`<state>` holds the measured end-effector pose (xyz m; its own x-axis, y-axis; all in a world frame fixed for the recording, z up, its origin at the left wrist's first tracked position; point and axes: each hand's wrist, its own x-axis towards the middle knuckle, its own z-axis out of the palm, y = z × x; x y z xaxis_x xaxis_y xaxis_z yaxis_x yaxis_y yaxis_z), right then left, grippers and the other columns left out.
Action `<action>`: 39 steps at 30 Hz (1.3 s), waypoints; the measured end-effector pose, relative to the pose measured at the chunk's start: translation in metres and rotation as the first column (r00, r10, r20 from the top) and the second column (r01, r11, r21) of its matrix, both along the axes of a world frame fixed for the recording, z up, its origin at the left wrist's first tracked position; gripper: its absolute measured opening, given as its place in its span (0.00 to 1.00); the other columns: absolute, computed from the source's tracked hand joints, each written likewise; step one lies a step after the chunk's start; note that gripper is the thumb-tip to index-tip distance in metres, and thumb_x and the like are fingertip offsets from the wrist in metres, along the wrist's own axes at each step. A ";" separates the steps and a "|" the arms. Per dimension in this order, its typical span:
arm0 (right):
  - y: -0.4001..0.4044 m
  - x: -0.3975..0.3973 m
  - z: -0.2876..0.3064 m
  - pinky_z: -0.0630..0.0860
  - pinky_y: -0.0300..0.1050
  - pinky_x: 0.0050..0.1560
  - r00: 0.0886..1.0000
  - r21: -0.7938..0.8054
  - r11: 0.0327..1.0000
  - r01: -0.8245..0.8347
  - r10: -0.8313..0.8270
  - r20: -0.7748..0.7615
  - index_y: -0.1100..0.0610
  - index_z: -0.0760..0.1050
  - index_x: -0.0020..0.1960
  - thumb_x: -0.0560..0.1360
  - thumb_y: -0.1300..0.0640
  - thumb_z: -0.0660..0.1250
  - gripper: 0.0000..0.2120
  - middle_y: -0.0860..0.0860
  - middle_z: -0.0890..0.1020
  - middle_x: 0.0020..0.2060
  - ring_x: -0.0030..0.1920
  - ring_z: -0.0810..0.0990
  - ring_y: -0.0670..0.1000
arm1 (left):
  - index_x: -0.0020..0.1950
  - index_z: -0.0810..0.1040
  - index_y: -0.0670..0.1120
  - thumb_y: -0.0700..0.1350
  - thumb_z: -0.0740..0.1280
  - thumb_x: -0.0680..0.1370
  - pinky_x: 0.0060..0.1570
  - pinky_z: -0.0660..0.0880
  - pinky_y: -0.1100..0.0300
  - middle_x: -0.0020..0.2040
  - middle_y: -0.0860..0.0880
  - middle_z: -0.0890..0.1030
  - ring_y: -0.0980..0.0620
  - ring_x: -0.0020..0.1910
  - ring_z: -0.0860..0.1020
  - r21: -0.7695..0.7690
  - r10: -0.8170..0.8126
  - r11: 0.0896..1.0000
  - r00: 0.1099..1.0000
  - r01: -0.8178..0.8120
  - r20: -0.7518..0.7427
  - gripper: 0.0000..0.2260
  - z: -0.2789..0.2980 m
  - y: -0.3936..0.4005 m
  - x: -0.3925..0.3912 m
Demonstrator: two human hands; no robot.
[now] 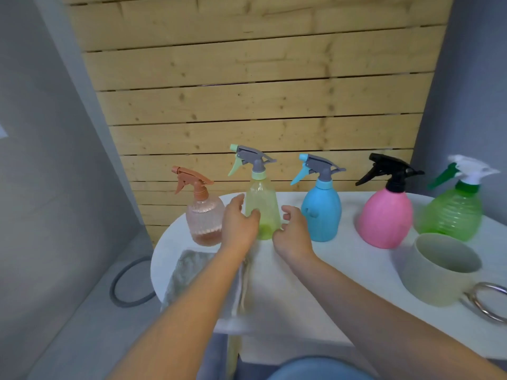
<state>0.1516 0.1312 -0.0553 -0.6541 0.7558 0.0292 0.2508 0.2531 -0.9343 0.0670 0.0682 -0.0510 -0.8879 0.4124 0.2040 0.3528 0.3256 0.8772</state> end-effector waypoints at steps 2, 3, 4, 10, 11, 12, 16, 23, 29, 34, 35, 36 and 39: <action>0.007 0.001 0.004 0.68 0.41 0.59 0.996 0.044 0.996 -0.083 0.081 0.044 0.55 0.60 0.73 0.73 0.67 0.62 0.30 0.53 0.67 0.67 0.65 0.69 0.53 | 0.75 0.59 0.42 0.44 0.67 0.76 0.63 0.64 0.60 0.72 0.45 0.68 0.48 0.70 0.67 0.028 -0.028 0.999 0.999 0.026 0.037 0.30 0.006 0.012 -0.002; 0.012 0.000 0.005 0.67 0.38 0.57 0.990 0.044 0.991 -0.126 0.123 0.062 0.54 0.58 0.74 0.74 0.67 0.60 0.30 0.51 0.68 0.67 0.67 0.68 0.51 | 0.77 0.56 0.43 0.45 0.68 0.76 0.63 0.64 0.60 0.73 0.46 0.66 0.48 0.71 0.66 0.039 -0.041 0.999 0.997 0.038 0.071 0.33 0.007 0.021 -0.003; 0.015 -0.002 0.006 0.66 0.36 0.54 0.985 0.040 0.986 -0.162 0.158 0.073 0.52 0.57 0.74 0.74 0.68 0.59 0.31 0.50 0.68 0.68 0.67 0.68 0.50 | 0.77 0.54 0.44 0.46 0.69 0.75 0.61 0.65 0.60 0.73 0.46 0.66 0.48 0.70 0.67 0.046 -0.048 0.998 0.995 0.044 0.092 0.35 0.007 0.028 -0.005; 0.025 -0.009 0.004 0.69 0.40 0.49 0.983 -0.064 0.982 -0.177 0.179 0.036 0.51 0.60 0.70 0.73 0.64 0.65 0.28 0.48 0.73 0.55 0.60 0.73 0.52 | 0.74 0.62 0.45 0.44 0.72 0.73 0.63 0.68 0.56 0.67 0.44 0.71 0.46 0.66 0.71 0.068 0.028 0.997 0.998 -0.033 0.063 0.32 0.006 0.037 -0.006; 0.024 -0.006 0.005 0.70 0.42 0.50 0.984 -0.077 0.982 -0.172 0.175 0.027 0.52 0.61 0.69 0.73 0.64 0.67 0.28 0.48 0.72 0.56 0.59 0.74 0.52 | 0.73 0.62 0.46 0.44 0.72 0.73 0.64 0.69 0.53 0.67 0.44 0.72 0.46 0.66 0.71 0.062 0.031 0.997 0.998 -0.035 0.063 0.32 0.006 0.033 -0.001; 0.023 -0.002 0.006 0.69 0.41 0.50 0.984 -0.085 0.980 -0.179 0.180 0.009 0.53 0.61 0.68 0.72 0.63 0.69 0.29 0.49 0.72 0.58 0.57 0.73 0.51 | 0.73 0.63 0.46 0.44 0.73 0.72 0.63 0.70 0.51 0.65 0.44 0.73 0.46 0.64 0.72 0.063 0.032 0.997 0.997 -0.036 0.066 0.32 0.007 0.028 0.004; 0.010 0.034 0.021 0.69 0.33 0.41 0.966 -0.068 0.964 -0.258 0.257 -0.023 0.53 0.61 0.67 0.67 0.61 0.76 0.35 0.48 0.74 0.55 0.48 0.74 0.42 | 0.65 0.68 0.48 0.49 0.76 0.67 0.58 0.74 0.49 0.54 0.50 0.75 0.48 0.56 0.77 0.114 0.018 0.993 0.994 -0.031 0.110 0.30 0.019 -0.003 0.043; -0.017 0.148 0.047 0.72 0.34 0.48 0.924 -0.104 0.929 -0.355 0.365 0.114 0.52 0.68 0.61 0.66 0.51 0.76 0.28 0.45 0.77 0.51 0.52 0.77 0.43 | 0.48 0.77 0.47 0.57 0.66 0.76 0.45 0.76 0.57 0.44 0.52 0.80 0.50 0.47 0.80 -0.050 -0.157 0.986 0.985 0.160 0.074 0.14 0.059 -0.072 0.136; -0.027 0.238 0.038 0.75 0.40 0.51 0.860 -0.063 0.927 -0.370 0.367 0.355 0.48 0.68 0.61 0.55 0.43 0.74 0.37 0.46 0.76 0.51 0.50 0.78 0.46 | 0.53 0.79 0.48 0.53 0.63 0.76 0.51 0.62 0.61 0.52 0.50 0.76 0.54 0.52 0.70 -0.062 -0.022 0.998 0.825 -0.016 -0.564 0.12 0.062 -0.114 0.188; -0.022 0.267 0.026 0.70 0.38 0.56 0.764 0.068 0.853 -0.518 0.425 0.485 0.47 0.68 0.64 0.62 0.52 0.78 0.34 0.44 0.75 0.55 0.56 0.73 0.45 | 0.60 0.76 0.55 0.56 0.66 0.76 0.62 0.67 0.55 0.56 0.56 0.79 0.55 0.56 0.76 -0.461 -0.423 0.839 0.879 0.289 -0.220 0.14 0.033 -0.115 0.189; -0.019 0.271 0.023 0.70 0.38 0.57 0.750 0.089 0.840 -0.535 0.424 0.508 0.46 0.68 0.65 0.62 0.51 0.78 0.35 0.43 0.75 0.56 0.56 0.73 0.44 | 0.55 0.77 0.53 0.55 0.67 0.75 0.58 0.73 0.53 0.51 0.57 0.81 0.55 0.50 0.78 -0.424 -0.473 0.816 0.876 0.394 -0.097 0.11 0.027 -0.117 0.190; -0.017 0.274 0.020 0.69 0.38 0.58 0.739 0.118 0.825 -0.552 0.419 0.527 0.46 0.68 0.66 0.60 0.50 0.78 0.37 0.42 0.75 0.57 0.57 0.73 0.44 | 0.51 0.79 0.52 0.53 0.68 0.75 0.54 0.75 0.51 0.46 0.56 0.82 0.56 0.46 0.79 -0.376 -0.516 0.796 0.856 0.474 -0.014 0.08 0.023 -0.119 0.190; -0.013 0.276 0.012 0.68 0.41 0.62 0.734 0.233 0.782 -0.578 0.373 0.568 0.46 0.66 0.69 0.54 0.42 0.74 0.44 0.43 0.74 0.62 0.61 0.71 0.46 | 0.48 0.81 0.49 0.47 0.69 0.76 0.49 0.77 0.57 0.40 0.54 0.83 0.59 0.40 0.81 -0.256 -0.619 0.738 0.777 0.624 0.110 0.04 0.017 -0.121 0.191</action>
